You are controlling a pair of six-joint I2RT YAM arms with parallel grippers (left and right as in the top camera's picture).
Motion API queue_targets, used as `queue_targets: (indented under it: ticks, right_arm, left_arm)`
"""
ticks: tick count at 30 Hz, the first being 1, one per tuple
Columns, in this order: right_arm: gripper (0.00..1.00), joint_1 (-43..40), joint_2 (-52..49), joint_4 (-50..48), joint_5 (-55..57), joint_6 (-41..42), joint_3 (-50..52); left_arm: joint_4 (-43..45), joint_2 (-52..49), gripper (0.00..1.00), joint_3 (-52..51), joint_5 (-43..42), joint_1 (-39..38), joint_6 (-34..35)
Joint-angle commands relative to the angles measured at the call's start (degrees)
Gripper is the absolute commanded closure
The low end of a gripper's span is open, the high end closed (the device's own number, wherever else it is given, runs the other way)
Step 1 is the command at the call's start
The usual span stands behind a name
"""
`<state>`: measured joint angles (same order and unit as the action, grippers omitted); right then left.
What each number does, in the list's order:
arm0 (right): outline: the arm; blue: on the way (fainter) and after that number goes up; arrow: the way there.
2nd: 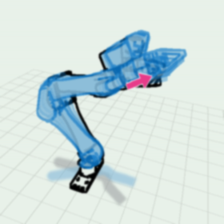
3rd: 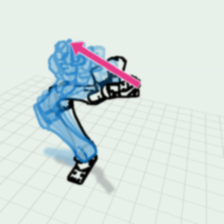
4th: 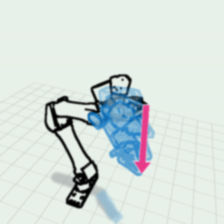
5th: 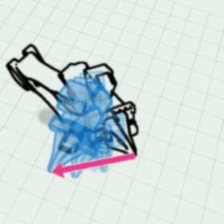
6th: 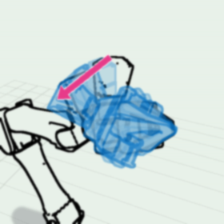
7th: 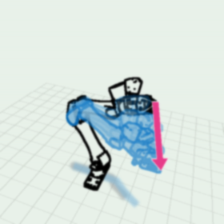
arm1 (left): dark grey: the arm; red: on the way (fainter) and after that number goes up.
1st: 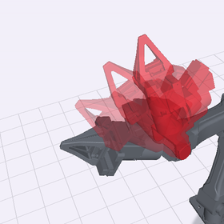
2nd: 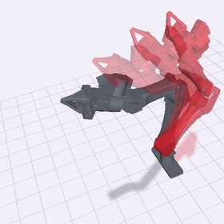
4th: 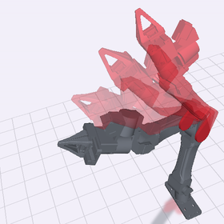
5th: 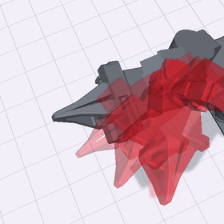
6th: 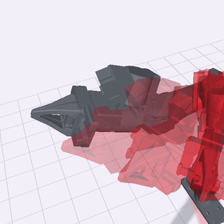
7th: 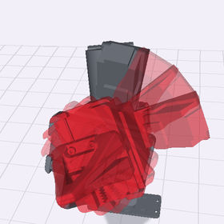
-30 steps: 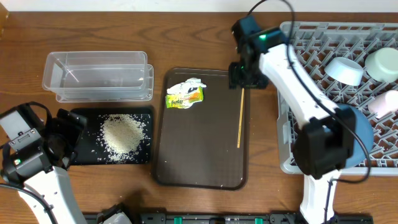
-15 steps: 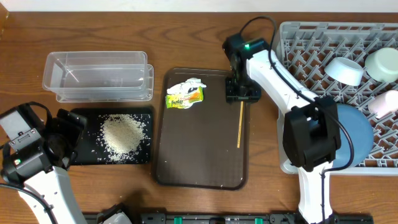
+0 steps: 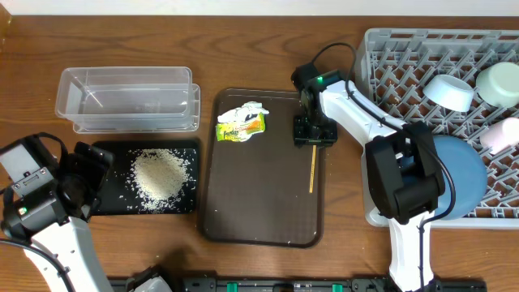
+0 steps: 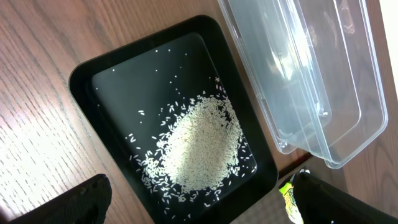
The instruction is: Sort waste into correct bins and load items into the dishwasher rack
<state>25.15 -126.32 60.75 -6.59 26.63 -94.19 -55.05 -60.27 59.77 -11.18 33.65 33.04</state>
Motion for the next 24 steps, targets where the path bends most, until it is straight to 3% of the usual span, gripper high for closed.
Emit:
queue_targets:
  ticks: [1,8,11,19,24]
  right_arm:
    - [0.55,1.4,-0.6,-1.2,-0.3,1.8,2.0]
    - [0.75,3.5,-0.7,-5.8,0.8,5.8,5.4]
    - [0.99,4.3,-0.7,-6.3,0.8,6.1,6.0]
    - [0.99,3.1,0.1,-0.4,0.3,4.4,-0.2]
    - [0.99,-1.8,3.9,7.8,0.3,-2.8,-10.1]
  left_arm:
    - [0.1,0.0,0.04,1.1,0.7,0.2,0.1]
    - [0.1,0.0,0.05,1.1,0.7,0.2,0.1]
    - [0.0,0.0,0.04,1.1,0.8,0.2,0.1]
    - [0.1,0.0,0.05,1.1,0.8,0.2,0.1]
    - [0.1,0.0,0.05,1.1,0.8,0.2,0.1]
